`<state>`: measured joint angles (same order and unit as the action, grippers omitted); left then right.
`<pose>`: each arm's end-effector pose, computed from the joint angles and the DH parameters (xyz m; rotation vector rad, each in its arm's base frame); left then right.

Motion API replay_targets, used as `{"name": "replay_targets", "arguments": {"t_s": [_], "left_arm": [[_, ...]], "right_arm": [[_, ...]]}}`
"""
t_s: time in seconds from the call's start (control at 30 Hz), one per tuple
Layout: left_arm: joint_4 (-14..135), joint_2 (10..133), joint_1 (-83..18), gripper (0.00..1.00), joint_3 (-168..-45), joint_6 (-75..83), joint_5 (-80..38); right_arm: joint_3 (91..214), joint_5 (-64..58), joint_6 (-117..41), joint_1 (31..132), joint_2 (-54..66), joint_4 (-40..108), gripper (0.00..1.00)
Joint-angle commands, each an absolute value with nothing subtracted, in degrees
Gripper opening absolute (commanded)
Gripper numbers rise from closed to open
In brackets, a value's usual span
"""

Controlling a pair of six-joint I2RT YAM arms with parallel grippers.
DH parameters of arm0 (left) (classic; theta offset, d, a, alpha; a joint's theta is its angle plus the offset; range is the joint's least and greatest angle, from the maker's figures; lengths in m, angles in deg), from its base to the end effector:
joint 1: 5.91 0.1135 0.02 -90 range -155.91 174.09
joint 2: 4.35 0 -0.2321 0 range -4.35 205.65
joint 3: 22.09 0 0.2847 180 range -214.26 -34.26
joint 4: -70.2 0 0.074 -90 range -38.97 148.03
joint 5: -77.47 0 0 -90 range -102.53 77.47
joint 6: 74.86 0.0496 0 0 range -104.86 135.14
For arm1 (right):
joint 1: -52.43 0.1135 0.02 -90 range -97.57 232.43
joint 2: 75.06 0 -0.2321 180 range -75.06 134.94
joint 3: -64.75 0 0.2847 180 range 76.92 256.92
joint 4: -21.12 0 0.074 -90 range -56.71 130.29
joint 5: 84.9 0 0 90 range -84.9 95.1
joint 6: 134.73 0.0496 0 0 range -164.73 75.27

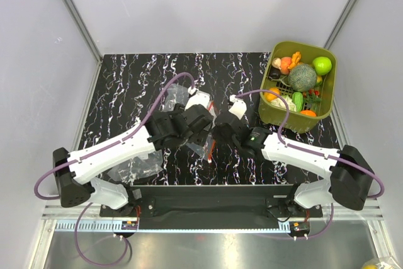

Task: Place the food in the zip-top bag and seal the zipper
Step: Open the zipper of the food storage bag at the center of the board.

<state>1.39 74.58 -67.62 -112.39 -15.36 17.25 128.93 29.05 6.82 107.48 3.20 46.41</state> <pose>0.1722 -0.2679 0.2988 0.4632 2.3470 -0.0622 0.2119 0.2681 0.1958 0.1560 2.2425 0.5648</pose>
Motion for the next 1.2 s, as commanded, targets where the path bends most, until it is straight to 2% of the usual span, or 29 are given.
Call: {"name": "replay_targets", "arguments": {"t_s": [0.0, 0.13, 0.27, 0.43, 0.7, 1.13, 1.17], "left_arm": [[8.7, 72.5, -67.6, 0.78, -110.2, -17.6, 15.2], [11.4, 71.0, -67.7, 0.79, -107.7, -19.1, 14.5], [15.0, 68.0, -67.8, 0.85, -105.4, -19.4, 13.2], [15.3, 69.2, -67.8, 0.84, -104.8, -19.6, 15.8], [18.7, 67.5, -67.8, 0.82, -103.1, -19.2, 13.6], [23.3, 69.4, -65.0, 0.61, -98.6, -19.9, 17.0], [23.7, 69.6, -64.8, 0.57, -98.6, -19.8, 17.3]], "right_arm": [[131.0, 27.9, 8.6, 107.3, 3.2, 44.5, 0.0], [131.1, 26.9, 9.2, 107.3, 3.2, 43.4, 0.0], [131.9, 27.0, 9.8, 107.3, 3.5, 44.4, 0.0], [131.9, 26.3, 10.2, 107.3, 2.7, 43.7, 0.0], [131.3, 24.6, 11.0, 107.3, 2.2, 42.4, 0.0], [129.4, 21.8, 12.5, 107.3, -0.1, 39.9, 0.0], [129.4, 21.6, 12.5, 107.3, -0.1, 40.0, 0.0]]}}
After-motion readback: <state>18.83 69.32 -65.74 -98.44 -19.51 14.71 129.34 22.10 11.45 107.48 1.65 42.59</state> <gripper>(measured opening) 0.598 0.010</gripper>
